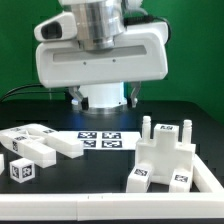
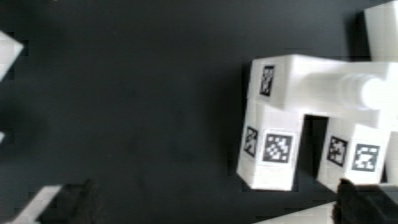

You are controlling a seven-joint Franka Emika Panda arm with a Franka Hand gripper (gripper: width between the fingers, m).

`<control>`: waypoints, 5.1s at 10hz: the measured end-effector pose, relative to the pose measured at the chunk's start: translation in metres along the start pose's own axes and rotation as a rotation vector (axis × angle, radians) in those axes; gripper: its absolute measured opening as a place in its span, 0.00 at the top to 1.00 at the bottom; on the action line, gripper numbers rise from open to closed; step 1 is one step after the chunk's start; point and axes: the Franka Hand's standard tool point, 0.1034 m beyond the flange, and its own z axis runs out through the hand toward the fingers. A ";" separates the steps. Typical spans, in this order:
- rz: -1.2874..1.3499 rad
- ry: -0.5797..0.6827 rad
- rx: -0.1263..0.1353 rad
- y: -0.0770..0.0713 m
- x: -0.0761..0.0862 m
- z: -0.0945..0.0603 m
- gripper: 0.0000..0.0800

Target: Assemble chair

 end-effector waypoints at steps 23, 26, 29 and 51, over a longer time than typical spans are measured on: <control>-0.760 0.093 -0.042 0.150 -0.058 0.053 0.19; -0.755 0.069 -0.065 0.159 -0.063 0.074 0.19; -0.738 0.031 -0.056 0.171 -0.075 0.096 0.19; -0.224 0.093 -0.019 0.092 -0.049 0.016 0.64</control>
Offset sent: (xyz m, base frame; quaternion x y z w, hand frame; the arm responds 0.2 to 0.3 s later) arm -0.0079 -0.0104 -0.0093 0.0168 0.0383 -0.0498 0.9979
